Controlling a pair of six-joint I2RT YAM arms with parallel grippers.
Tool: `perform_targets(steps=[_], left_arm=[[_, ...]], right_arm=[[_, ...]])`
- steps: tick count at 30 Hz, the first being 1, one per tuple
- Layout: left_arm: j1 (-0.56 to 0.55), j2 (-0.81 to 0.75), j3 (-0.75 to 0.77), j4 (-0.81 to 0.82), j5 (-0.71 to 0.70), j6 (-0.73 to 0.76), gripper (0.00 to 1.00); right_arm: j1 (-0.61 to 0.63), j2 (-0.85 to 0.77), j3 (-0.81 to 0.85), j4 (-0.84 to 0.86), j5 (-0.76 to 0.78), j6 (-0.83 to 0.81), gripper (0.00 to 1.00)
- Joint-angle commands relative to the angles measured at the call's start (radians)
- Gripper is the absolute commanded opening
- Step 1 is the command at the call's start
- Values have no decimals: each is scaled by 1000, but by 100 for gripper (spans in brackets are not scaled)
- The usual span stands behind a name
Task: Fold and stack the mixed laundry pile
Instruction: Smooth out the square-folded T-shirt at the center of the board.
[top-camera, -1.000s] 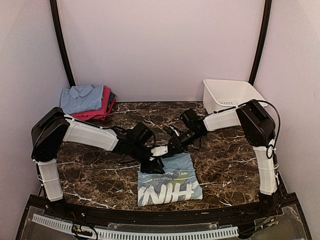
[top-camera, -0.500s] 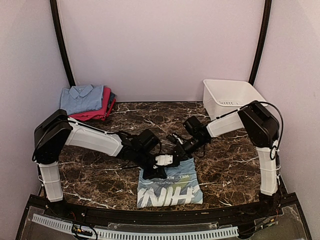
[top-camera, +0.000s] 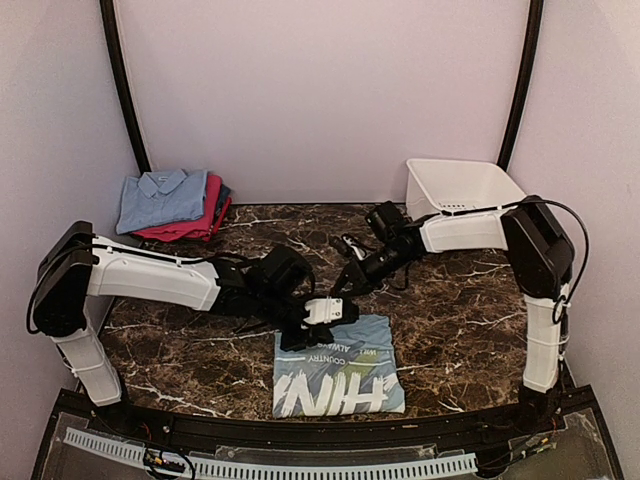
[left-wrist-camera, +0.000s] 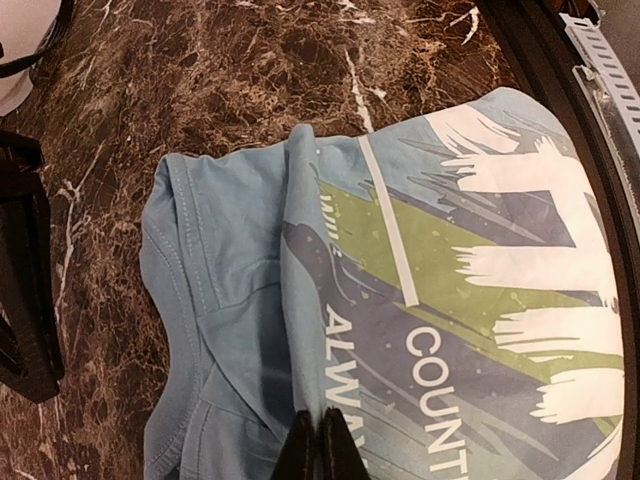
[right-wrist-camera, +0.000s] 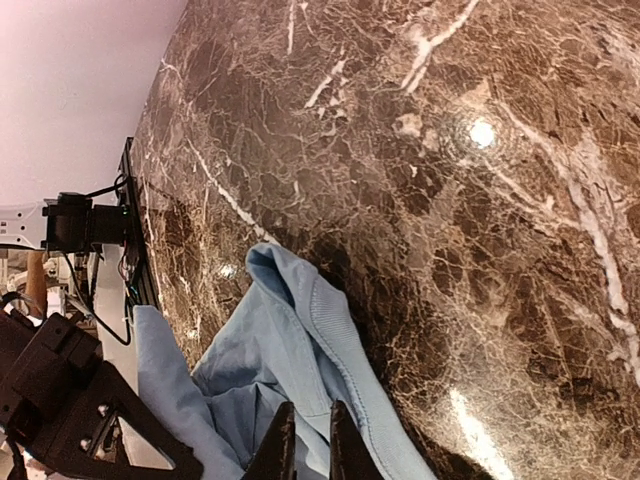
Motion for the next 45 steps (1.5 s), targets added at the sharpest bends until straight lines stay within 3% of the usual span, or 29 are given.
perform_targets(steps=[1,14,24,29,34,37,45], left_arm=[[0,-50,-19,5,-50,32,0],[1,-68,-76,199,-117,86,0],[1,11,-128,331,-161,102,0],[2,35,-142,356,-210,64,16],[9,20,-113,249,-234,20,24],[32,-39,-121,193,-162,-33,29],[112,-144,-165,94,-46,-174,32]], right_arm=[[25,-7,7,-24,-63,-19,9],[39,210,61,1,-107,-31,5],[-15,-81,-5,-99,28,-68,25],[-33,-239,-194,-78,115,-87,29],[-53,-346,-375,-33,151,-66,37],[-48,-386,-427,-31,191,-61,41],[-37,-401,-464,-73,295,-20,39]])
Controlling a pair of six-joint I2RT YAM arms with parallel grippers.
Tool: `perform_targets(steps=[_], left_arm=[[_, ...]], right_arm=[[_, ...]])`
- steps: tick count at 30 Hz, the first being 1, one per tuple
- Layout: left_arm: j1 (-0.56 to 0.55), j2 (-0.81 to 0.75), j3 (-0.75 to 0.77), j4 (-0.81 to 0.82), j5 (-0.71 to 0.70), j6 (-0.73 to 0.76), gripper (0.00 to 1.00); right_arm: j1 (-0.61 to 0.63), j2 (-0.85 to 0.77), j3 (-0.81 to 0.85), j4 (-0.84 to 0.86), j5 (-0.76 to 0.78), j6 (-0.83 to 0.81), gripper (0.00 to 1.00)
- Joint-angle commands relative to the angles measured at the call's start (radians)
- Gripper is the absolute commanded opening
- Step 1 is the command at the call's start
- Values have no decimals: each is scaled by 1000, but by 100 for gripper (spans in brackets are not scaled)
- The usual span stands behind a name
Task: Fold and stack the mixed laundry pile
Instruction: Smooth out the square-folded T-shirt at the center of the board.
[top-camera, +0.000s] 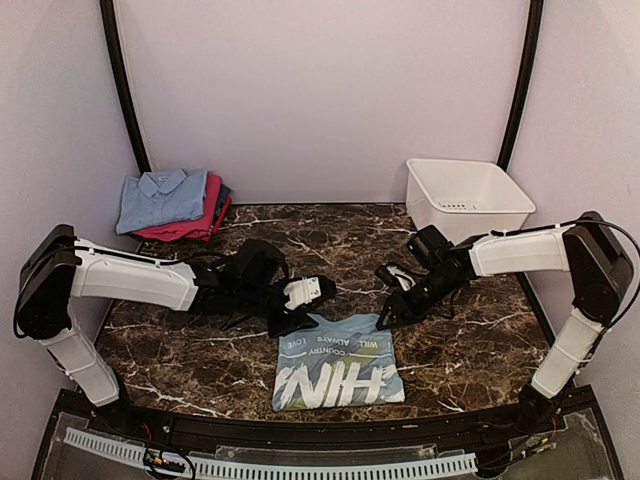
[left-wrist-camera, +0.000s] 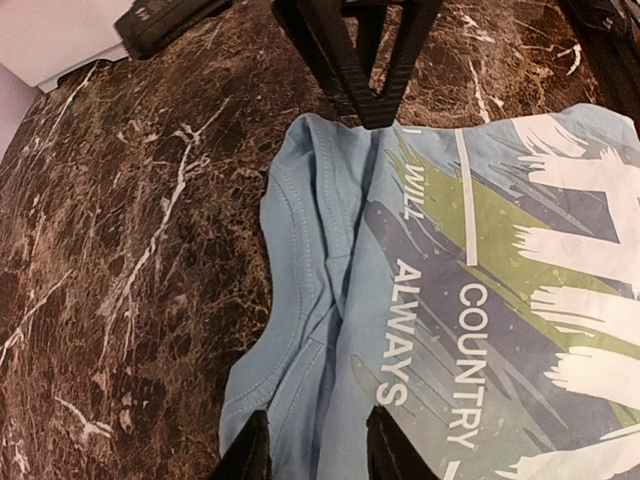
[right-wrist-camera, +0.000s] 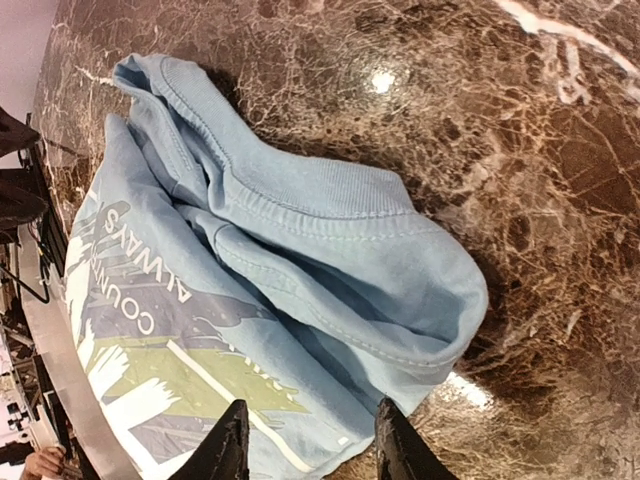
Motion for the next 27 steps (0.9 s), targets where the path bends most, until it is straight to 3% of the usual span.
perform_targets(steps=[1,12,27], left_arm=[[51,-67,-19,-108,80,-117,32],[106,-114,-63,-218,156,-276,33],[136,-2,-7,-377,70,-234,35]], right_arm=[[9,-45,-28,0,68,25,39],[43,-10,-30,-15,85,19,36],[71,30,-27,-27,103,18,25]])
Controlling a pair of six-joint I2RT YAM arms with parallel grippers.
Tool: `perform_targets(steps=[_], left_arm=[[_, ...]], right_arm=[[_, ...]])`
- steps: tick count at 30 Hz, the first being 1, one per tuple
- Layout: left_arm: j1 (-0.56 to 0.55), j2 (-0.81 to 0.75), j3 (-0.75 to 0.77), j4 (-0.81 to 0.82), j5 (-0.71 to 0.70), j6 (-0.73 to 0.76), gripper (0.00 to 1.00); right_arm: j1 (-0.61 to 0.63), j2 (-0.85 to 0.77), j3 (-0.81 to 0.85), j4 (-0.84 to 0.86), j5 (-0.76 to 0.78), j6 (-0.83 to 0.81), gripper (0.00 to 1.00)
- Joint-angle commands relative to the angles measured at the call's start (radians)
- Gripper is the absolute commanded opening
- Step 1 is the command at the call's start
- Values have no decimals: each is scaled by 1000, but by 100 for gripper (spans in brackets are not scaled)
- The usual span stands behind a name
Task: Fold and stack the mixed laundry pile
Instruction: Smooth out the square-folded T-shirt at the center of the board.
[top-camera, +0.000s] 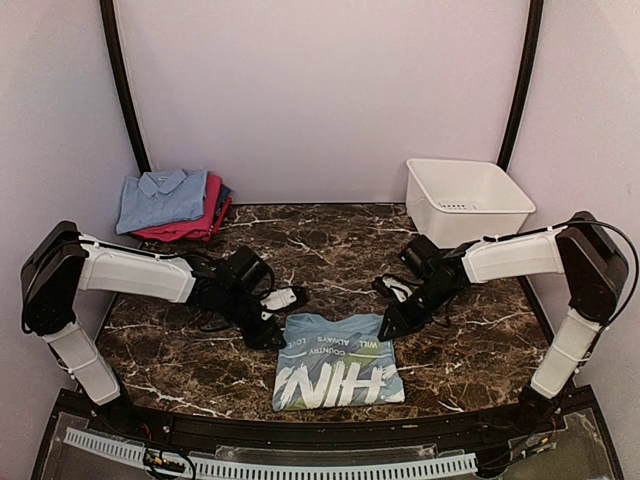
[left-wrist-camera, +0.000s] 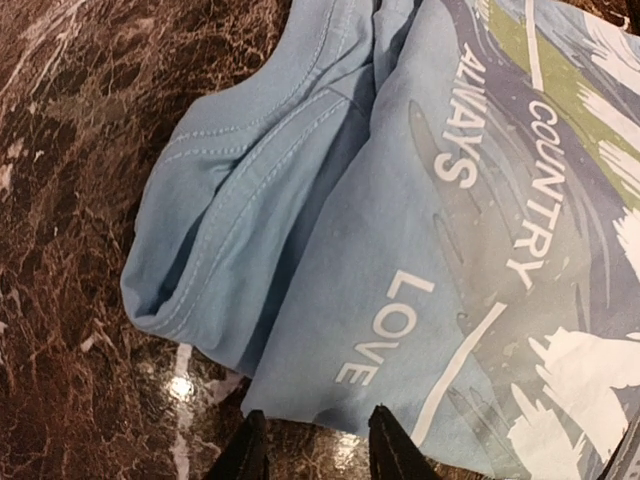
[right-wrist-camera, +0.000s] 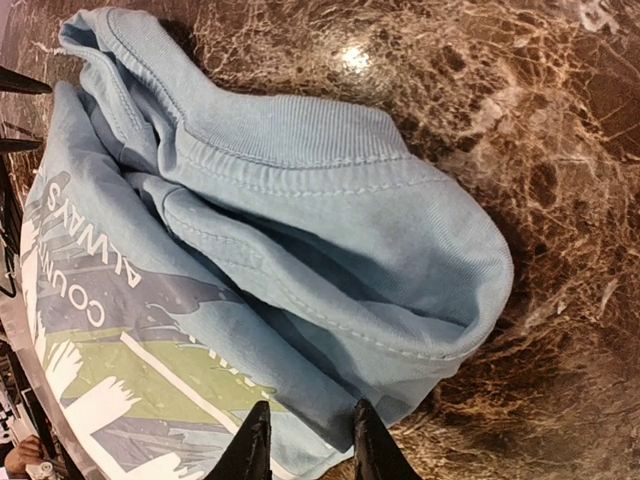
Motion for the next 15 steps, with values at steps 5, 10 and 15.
perform_targets(steps=[5,10,15], left_arm=[[28,37,39,-82,10,9,33],[29,45,44,-84,42,17,22],[29,44,46,-83,49,23,11]], right_arm=[[16,21,-5,-12,14,-5,21],[21,5,-5,-13,5,-6,13],[21,-9,-6,-13,0,-6,3]])
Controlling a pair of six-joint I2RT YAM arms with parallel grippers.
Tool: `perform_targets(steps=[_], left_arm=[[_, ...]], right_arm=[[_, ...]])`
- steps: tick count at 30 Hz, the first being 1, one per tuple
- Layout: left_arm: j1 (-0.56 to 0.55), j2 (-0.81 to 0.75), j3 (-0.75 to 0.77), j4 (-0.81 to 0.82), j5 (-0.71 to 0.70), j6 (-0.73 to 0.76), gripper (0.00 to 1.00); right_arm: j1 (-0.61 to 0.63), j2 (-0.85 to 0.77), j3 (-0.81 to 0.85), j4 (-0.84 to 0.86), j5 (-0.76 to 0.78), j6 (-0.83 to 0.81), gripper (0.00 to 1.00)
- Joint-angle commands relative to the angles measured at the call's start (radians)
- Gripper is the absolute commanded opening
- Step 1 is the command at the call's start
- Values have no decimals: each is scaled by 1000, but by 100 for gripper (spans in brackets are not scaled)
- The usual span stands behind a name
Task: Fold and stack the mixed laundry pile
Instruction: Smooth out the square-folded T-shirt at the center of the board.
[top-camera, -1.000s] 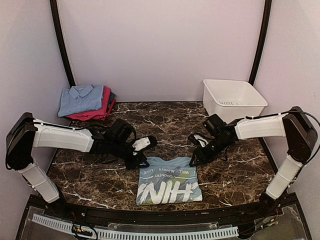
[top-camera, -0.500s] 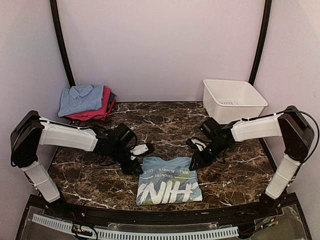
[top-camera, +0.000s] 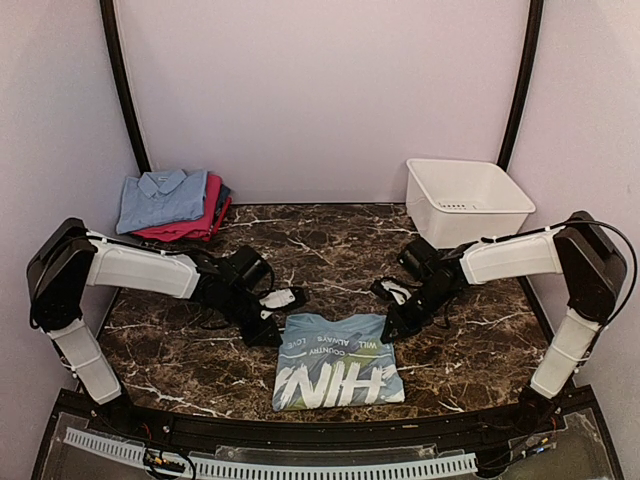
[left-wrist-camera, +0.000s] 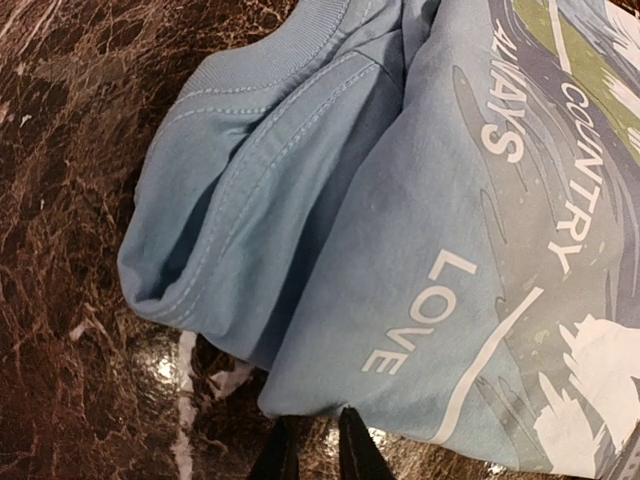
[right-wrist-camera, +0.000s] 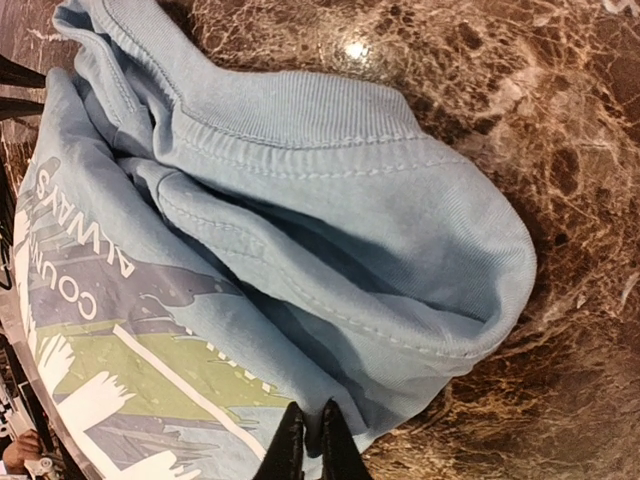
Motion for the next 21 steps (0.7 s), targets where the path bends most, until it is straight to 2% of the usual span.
perform_targets(steps=[1,5,20,21], left_arm=[[3,-7,19,-26,27,17,9],[1,-32,13,-12,23,17,0],[22,-142,-10,36,4,21,0],[22,-135,-10,38,1,23,4]], right_arm=[[10,-21,-5,-3,-3,-5,0],[10,-35,-2,-12,17,1,0],[-13,-169,-1,-47,130,27,0],[-15,-164,2,-46,127,23,0]])
